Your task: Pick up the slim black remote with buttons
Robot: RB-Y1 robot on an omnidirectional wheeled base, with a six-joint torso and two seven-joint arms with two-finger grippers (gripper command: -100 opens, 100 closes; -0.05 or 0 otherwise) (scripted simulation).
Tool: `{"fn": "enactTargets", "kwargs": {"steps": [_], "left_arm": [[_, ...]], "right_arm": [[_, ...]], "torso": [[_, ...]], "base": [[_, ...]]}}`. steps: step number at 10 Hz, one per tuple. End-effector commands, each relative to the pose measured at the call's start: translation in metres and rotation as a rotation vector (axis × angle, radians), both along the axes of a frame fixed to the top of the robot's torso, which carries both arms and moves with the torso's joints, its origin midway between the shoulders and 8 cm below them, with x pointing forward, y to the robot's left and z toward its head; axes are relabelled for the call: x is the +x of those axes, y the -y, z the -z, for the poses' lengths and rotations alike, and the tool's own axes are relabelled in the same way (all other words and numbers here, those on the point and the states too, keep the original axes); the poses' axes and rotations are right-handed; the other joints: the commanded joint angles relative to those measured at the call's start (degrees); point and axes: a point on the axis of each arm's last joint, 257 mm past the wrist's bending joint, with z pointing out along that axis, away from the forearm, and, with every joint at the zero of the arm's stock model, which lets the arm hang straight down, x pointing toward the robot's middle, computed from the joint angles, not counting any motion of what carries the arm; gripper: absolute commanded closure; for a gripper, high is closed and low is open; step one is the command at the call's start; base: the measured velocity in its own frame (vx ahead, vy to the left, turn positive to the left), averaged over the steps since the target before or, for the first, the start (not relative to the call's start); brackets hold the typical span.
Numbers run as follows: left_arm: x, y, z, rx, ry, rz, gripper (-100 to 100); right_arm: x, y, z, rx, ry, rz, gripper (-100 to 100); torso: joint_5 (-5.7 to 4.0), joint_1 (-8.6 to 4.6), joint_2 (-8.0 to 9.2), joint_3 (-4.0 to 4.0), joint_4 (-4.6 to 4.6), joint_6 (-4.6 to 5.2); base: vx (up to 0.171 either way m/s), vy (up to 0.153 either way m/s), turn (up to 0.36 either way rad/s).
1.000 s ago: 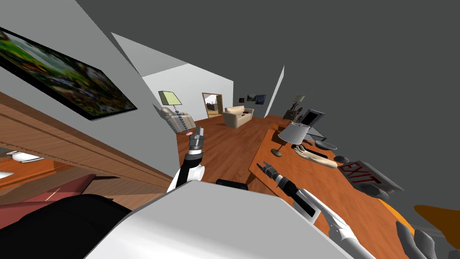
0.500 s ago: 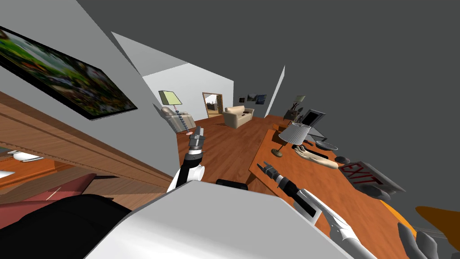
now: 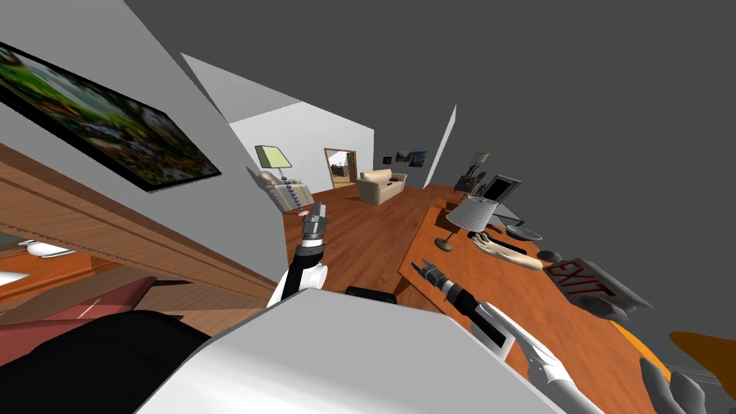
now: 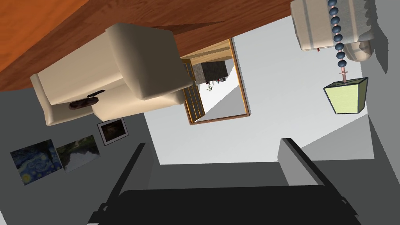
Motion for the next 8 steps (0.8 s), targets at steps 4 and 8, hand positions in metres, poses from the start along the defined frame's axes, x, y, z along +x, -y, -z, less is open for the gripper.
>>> {"fn": "enactTargets", "kwargs": {"steps": [4, 8], "left_arm": [[0.000, 0.000, 0.000, 0.000, 0.000, 0.000, 0], [0.000, 0.000, 0.000, 0.000, 0.000, 0.000, 0]], "right_arm": [[-0.018, 0.018, 0.031, -0.051, -0.075, -0.019, -100], [-0.038, 0.043, 0.060, -0.110, -0.152, -0.038, -100]], "torso": [[0.01, 0.02, -0.02, -0.01, -0.01, 0.01], [0.02, 0.04, -0.03, -0.02, -0.01, 0.01]], "base": [[0.014, 0.025, 0.072], [0.014, 0.026, 0.073]]}}
